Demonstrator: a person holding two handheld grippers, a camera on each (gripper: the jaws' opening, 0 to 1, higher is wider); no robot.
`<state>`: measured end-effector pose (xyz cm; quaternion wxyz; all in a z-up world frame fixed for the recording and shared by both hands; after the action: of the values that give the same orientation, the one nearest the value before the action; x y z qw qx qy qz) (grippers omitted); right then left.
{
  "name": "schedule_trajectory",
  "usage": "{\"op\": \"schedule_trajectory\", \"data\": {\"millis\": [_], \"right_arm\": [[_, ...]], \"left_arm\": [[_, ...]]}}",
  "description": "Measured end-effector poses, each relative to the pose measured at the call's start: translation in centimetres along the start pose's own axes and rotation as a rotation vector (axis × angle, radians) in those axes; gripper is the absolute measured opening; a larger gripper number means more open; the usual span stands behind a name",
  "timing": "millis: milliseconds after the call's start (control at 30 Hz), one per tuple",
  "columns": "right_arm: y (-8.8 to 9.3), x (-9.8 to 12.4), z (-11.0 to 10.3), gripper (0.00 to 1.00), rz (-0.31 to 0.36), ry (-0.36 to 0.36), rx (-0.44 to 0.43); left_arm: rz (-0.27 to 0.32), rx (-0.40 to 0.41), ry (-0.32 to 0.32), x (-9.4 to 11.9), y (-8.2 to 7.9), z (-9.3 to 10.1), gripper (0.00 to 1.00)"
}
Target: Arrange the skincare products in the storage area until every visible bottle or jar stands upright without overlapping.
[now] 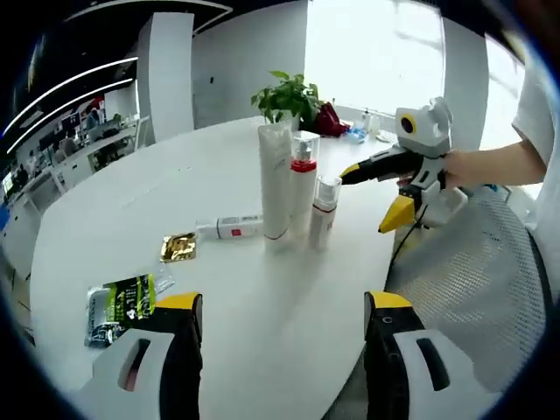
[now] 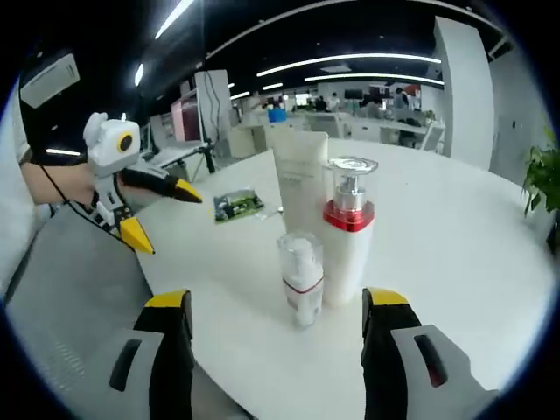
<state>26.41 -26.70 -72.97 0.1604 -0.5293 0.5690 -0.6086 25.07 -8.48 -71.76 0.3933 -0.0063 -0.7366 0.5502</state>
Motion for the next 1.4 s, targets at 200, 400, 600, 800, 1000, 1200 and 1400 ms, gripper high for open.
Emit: {"op": "schedule_trajectory", "data": {"millis": [200, 400, 600, 800, 1000, 1200, 1400], "right_arm": [[-0.4, 0.6, -1.6, 0.86, 0.009, 0.010, -0.020], [-1.4, 0.9, -3.1, 0.91, 0.036, 0.017, -0.044], [-2.8, 1.3, -4.1, 0.92, 0.075, 0.056, -0.098], [-4.7, 1.6, -5.6, 0.96, 0.123, 0.075, -0.112], [-5.6, 1.8, -6.9, 0.99, 0.153, 0.069, -0.130], [-5.6, 2.0, -7.5, 0.99, 0.142, 0.064, -0.124], [-6.3, 2.3, -8.5, 0.99, 0.181, 0.042, -0.138]], "left_arm": [[0.014, 0.052, -0.067, 2.0, 0.2, -1.6, 0.73], [0.027, 0.120, -0.138, 4.1, 0.6, -3.2, 0.78], [0.024, 0.176, -0.195, 6.5, 0.6, -3.4, 0.86], [0.022, 0.233, -0.257, 8.9, 1.7, -4.6, 0.91], [0.032, 0.273, -0.300, 10.9, 2.8, -5.6, 0.94], [0.029, 0.283, -0.321, 12.2, 3.7, -6.0, 0.96], [0.049, 0.278, -0.338, 12.9, 3.4, -6.0, 0.97]]}}
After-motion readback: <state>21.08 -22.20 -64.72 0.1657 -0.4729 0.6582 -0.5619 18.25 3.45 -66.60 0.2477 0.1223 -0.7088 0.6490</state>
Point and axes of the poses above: the point that each gripper's makers call its tool centre point, and the gripper's own axes: x roughly backward along the fingers, z roughly to its right, y roughly out of its underside, the point moved 1 cm from there along x, roughly backward along the fingers, and after that the axes turned 14 degrees about -y, right-handed, at the moved point
